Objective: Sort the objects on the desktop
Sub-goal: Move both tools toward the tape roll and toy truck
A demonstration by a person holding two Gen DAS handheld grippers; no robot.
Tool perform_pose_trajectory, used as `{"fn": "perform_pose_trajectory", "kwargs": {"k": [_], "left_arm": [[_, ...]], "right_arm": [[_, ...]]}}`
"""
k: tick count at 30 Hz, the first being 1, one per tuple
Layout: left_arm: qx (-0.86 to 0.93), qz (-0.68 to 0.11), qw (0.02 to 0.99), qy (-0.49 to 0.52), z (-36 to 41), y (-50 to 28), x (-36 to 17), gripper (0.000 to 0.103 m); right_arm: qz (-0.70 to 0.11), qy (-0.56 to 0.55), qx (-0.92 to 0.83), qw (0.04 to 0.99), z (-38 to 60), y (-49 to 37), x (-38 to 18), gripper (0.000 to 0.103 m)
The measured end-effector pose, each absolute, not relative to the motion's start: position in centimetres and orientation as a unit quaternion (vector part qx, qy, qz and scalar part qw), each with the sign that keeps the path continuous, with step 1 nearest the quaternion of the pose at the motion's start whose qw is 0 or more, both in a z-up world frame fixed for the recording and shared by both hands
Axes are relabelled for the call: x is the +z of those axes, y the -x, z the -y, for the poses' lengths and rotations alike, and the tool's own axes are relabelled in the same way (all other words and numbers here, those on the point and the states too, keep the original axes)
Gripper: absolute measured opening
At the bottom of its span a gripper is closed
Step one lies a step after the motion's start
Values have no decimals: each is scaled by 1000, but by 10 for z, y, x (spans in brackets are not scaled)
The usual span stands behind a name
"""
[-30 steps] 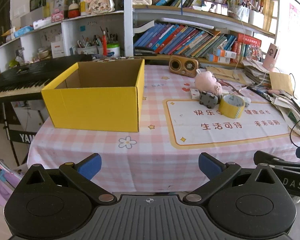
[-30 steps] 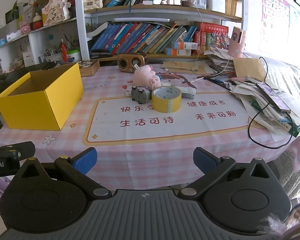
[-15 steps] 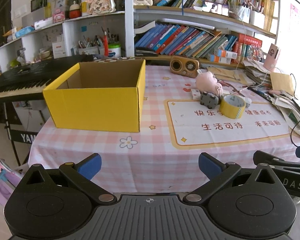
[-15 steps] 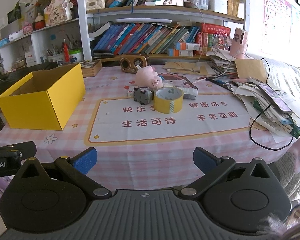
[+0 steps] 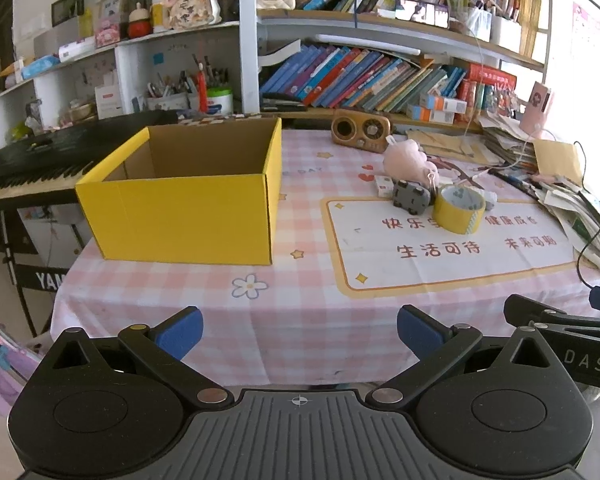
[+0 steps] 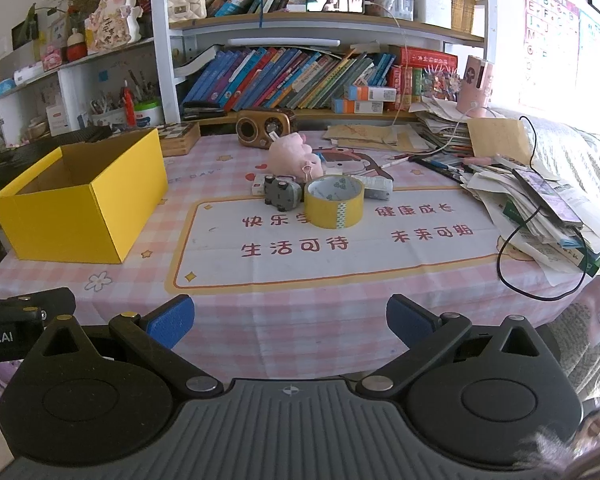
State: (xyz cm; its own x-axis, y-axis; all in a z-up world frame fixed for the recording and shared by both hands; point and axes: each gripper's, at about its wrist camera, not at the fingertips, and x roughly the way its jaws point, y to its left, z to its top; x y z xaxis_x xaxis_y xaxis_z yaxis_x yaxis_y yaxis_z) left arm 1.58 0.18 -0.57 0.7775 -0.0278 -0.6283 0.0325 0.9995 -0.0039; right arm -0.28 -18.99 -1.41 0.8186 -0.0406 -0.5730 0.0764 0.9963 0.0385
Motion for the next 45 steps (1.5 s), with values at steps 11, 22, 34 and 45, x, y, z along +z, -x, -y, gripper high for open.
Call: {"fn": "perform_pose_trajectory", "kwargs": {"k": [11, 22, 34, 45], "left_arm": [[-27, -332, 943, -6, 4, -20, -6, 103], [-31, -336, 941, -13, 12, -25, -7, 103], [-41, -343, 938, -21, 26, -38, -11, 103], [-56, -353, 933, -30, 43, -54, -16, 103]], "right_arm": [[-301, -29, -40, 952, 194, 1, -15, 103], [-302, -32, -44, 952, 200, -2, -16, 103], [-306, -38, -47, 950, 210, -11, -19, 103], [-316, -43, -61, 946, 228, -25, -23, 103]]}}
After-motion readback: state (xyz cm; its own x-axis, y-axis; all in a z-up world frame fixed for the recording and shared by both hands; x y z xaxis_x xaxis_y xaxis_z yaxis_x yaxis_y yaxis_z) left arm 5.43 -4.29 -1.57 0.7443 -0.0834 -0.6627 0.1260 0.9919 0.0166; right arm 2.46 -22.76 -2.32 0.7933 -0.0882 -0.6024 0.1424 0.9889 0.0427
